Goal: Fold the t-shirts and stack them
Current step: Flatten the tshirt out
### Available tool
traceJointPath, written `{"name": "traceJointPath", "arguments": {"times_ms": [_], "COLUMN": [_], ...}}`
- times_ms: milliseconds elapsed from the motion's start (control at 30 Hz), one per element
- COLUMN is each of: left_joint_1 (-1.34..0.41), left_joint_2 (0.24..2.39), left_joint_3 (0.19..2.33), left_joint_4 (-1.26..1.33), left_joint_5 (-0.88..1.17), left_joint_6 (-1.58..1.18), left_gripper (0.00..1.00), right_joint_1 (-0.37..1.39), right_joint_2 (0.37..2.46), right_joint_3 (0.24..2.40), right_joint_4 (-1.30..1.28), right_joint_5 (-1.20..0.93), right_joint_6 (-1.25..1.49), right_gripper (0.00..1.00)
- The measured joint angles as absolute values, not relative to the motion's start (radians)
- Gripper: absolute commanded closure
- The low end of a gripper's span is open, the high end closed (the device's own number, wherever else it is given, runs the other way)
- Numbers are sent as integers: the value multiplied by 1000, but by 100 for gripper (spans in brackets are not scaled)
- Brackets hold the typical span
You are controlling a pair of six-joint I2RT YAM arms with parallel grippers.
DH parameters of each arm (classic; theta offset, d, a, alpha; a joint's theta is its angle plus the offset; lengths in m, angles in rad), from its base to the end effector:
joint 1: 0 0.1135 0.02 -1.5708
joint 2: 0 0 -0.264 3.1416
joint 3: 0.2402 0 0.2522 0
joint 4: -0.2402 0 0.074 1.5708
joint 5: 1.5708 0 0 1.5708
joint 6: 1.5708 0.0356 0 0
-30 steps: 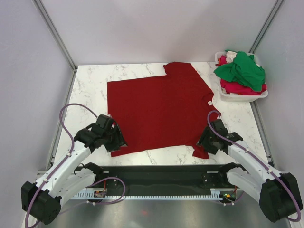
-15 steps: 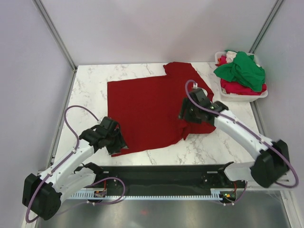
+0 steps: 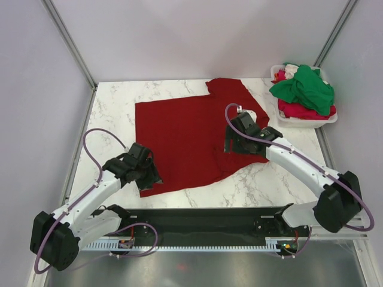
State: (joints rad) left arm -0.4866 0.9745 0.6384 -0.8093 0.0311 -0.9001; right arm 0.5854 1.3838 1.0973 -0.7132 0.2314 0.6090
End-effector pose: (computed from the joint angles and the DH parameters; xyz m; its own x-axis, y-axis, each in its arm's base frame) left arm 0.1480 -0.0795 0.2080 -0.8755 -0.4227 -0.2343 -0.3332 0.8791 -0.3409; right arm 0.2392 0.1488 0.2698 -0.8237 0.1220 -0.5538 0.0448 0.9875 0.1510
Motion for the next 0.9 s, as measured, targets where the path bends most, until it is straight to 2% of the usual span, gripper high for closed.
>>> {"name": "traceJointPath", "arguments": {"times_ms": [100, 300, 400, 533, 700, 900], "left_joint_1": [-487, -487, -487, -487, -487, -487], "left_joint_2": [978, 978, 966, 939, 933, 933], "left_joint_3": [632, 612, 591, 576, 574, 572], "left_joint_4": [-786, -750, -745, -745, -744, -743], "left_joint_5": [31, 36, 36, 36, 36, 36], "left_joint_6": [-900, -900, -900, -900, -900, -900], "left_gripper": [44, 44, 44, 44, 44, 44], "right_joint_1": [654, 772, 786, 791, 795, 795], "right_joint_2": [1354, 1501, 1564, 1634, 1675, 1692], "right_joint_3": [1055, 1034, 1039, 1062, 1076, 1080], "right_joint_4": [-708, -683, -672, -658, -645, -642], "right_joint_5": [236, 227, 226, 229, 243, 254], "right_joint_6": [611, 604, 593, 579, 569, 556], "right_gripper": [28, 35, 43, 49, 52, 67]}}
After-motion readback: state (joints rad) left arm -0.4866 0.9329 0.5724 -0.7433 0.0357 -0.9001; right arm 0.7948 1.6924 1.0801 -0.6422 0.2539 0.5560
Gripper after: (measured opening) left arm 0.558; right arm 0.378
